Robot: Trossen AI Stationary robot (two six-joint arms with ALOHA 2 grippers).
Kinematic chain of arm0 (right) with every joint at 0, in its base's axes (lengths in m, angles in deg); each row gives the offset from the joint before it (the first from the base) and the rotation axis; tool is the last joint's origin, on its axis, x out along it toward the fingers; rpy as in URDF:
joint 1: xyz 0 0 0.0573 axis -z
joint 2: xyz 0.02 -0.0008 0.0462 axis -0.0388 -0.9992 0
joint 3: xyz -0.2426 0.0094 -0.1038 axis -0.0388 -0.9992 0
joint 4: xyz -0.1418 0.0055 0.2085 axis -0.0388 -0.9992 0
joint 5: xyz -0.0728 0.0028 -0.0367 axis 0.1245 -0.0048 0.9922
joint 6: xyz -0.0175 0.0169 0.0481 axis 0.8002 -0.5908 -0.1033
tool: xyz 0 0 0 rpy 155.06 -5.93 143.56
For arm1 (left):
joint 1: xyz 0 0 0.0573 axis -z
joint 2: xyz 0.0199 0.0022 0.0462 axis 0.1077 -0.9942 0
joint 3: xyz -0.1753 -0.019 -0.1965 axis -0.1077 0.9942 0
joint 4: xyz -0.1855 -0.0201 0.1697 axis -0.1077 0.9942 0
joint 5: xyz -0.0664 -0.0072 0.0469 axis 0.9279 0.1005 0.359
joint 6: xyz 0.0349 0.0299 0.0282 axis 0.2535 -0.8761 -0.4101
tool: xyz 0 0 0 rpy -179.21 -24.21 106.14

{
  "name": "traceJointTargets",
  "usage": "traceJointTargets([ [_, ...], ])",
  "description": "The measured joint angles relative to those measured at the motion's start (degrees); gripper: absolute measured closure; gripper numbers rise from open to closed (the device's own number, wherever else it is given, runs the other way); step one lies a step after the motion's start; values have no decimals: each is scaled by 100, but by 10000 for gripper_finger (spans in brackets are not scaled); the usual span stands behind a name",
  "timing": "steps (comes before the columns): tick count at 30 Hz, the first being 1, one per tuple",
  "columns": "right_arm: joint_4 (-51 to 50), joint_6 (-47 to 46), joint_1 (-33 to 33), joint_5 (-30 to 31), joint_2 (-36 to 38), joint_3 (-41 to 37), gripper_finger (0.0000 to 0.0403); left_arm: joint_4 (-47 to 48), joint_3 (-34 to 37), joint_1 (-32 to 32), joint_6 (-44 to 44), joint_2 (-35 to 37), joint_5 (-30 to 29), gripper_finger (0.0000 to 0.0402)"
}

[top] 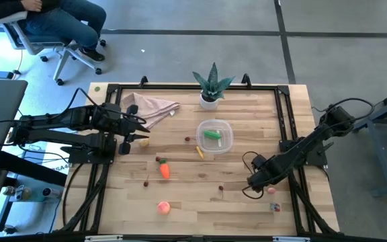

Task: Pick and placing Produce into tupperware
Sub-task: Put the corn into the transparent bin

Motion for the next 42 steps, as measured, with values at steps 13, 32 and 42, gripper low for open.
traceJointTargets([
  [13,437,25,-13,-178,0,-339,324,-2,0,0,0,-1,0,318],
  [32,546,10,-12,-103,0,-343,324,-2,0,0,0,1,0,318],
  [42,573,49,-13,-99,-2,-343,324,-2,0,1,2,-1,0,318],
])
